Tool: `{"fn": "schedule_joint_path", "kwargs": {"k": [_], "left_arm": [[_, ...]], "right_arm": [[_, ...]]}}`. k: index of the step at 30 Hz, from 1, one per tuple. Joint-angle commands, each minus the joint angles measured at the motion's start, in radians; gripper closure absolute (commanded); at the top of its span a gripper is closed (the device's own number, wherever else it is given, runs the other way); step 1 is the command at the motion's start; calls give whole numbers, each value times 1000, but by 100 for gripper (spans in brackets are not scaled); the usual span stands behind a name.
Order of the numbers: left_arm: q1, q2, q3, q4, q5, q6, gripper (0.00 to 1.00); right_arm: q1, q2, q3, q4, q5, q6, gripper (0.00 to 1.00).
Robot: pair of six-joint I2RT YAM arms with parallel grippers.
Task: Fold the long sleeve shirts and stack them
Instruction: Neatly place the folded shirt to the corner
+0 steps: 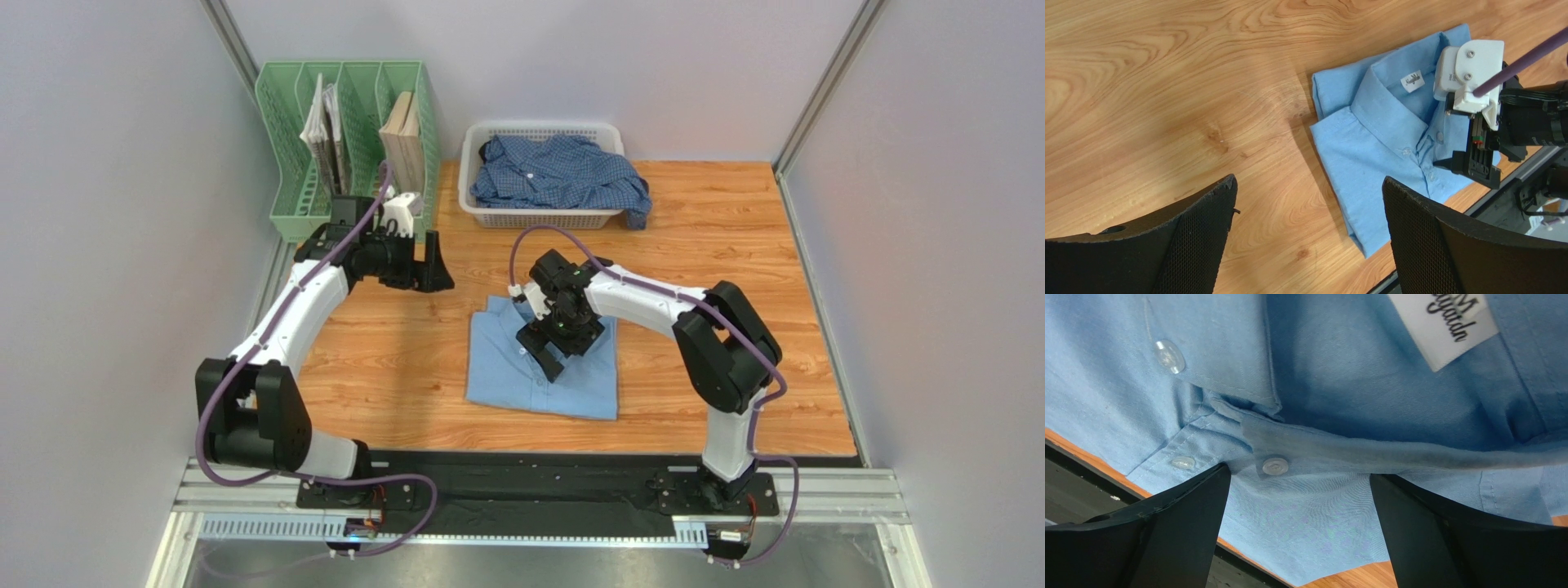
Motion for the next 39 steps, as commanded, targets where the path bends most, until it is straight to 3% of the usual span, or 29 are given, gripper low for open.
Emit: {"fn": "schedule_joint_path", "kwargs": {"k": [1,4,5,8,13,19,24,29,32,35,39], "left_arm": [[49,-45,21,-23,48,0,7],[72,-53,29,-38,60,27,6],[80,-54,32,-41,65,38,6],[83,-47,56,-41,76,44,6],[85,-13,111,-41,105,28,6],[85,30,144,-30,122,6,6],[85,22,147,-43,105,20,5],[85,-1,147,-47,108,23,4],[85,-30,135,-38,117,12,3],[85,-54,110,-17,125,-11,3],[86,-65,98,-9,140,-29,3]], "right_arm": [[-70,80,-19,41,43,-54,5],[-191,24,-105,-16,41,-190,5],[-274,8,-140,-30,53,-246,12],[-490,-41,-164,-116,70,-445,9],[-859,-23,-31,-277,116,-788,10],[-1069,205,259,-357,174,-991,11],[-1104,279,424,-381,170,-1084,11],[-1110,212,545,-409,83,-1021,9],[-1132,94,521,-427,-3,-817,5],[-1140,-60,357,-395,-43,-517,4],[-1132,-216,78,-285,-33,-335,4]]}}
